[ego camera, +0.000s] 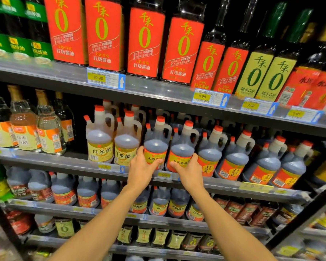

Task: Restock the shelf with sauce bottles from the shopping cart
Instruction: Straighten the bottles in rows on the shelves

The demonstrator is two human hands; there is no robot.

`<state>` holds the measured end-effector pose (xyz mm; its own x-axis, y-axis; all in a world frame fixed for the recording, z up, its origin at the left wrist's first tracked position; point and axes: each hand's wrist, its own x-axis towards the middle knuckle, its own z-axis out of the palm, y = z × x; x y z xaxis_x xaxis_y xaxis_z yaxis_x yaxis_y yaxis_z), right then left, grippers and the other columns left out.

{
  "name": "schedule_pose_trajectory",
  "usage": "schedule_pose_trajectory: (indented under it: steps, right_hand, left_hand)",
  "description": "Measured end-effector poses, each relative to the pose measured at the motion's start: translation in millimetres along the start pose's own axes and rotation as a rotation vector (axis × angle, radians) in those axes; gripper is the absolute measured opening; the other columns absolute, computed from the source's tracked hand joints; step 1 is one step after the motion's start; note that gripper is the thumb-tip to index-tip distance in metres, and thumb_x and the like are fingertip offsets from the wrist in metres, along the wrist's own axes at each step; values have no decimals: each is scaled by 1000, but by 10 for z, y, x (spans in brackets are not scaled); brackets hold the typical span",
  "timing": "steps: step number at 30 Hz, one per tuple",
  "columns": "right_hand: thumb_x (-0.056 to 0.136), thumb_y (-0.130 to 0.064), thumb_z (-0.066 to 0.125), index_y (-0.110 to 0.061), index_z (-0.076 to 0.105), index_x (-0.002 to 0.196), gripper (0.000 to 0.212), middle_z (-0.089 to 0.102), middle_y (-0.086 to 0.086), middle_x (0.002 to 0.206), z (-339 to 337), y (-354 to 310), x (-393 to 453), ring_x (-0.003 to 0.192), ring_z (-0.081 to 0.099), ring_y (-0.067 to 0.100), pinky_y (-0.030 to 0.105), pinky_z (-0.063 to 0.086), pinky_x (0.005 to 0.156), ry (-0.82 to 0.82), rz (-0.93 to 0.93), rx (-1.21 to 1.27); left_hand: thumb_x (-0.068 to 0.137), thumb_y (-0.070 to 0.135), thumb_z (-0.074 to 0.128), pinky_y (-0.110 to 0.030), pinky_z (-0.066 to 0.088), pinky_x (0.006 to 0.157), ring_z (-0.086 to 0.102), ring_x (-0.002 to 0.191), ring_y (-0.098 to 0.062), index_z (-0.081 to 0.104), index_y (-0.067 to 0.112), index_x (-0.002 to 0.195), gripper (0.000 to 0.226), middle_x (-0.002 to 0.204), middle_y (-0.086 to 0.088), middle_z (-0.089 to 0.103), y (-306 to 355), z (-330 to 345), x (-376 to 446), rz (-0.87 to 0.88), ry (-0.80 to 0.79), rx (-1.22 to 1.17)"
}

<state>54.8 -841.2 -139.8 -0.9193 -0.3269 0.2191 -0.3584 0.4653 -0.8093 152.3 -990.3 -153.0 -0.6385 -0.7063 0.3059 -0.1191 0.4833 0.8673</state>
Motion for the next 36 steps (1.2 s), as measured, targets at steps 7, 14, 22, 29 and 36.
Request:
schedule_pose_trajectory:
  steps: [7,14,22,29,36]
  right_hand:
    - [82,-44,82,-15,43,120,62,63,2,106,-5,-4,-27,92,62,21,32,46,72,10,-5,0]
    - [81,-49,81,-13,44,126,68,65,4,109,-21,-19,-51,97,65,25,38,53,75,-1,12,-40]
    - [94,-57,62,-11,48,135,63,61,-2,88,-188,76,-195,89,64,25,38,49,67,-46,-90,-270]
    - [103,-52,47,-13,51,111,40,56,2,96,-195,-35,-587,98,61,29,38,44,65,-102,-279,-571]
    - [103,-52,48,-9,47,139,57,60,9,130,382,-552,-779,121,57,28,38,49,89,-241,-407,-545]
  left_hand:
    - [81,55,79,-46,52,101,59,120,-24,47,18,140,77,127,-4,65,-31,21,1,15,0,3]
    - [83,69,63,-51,52,99,59,124,-29,38,19,147,85,136,-8,62,-79,18,-25,32,-25,133]
    - [100,46,58,-46,40,115,42,144,-26,27,13,159,75,157,-7,44,-225,-308,-156,193,-238,390]
    - [101,39,56,-42,42,107,55,130,-29,54,12,141,49,141,-7,60,-385,-834,-250,430,-327,754]
    - [99,42,59,-43,50,86,64,108,-34,63,9,125,42,110,-11,71,-629,-1492,-200,290,-179,875]
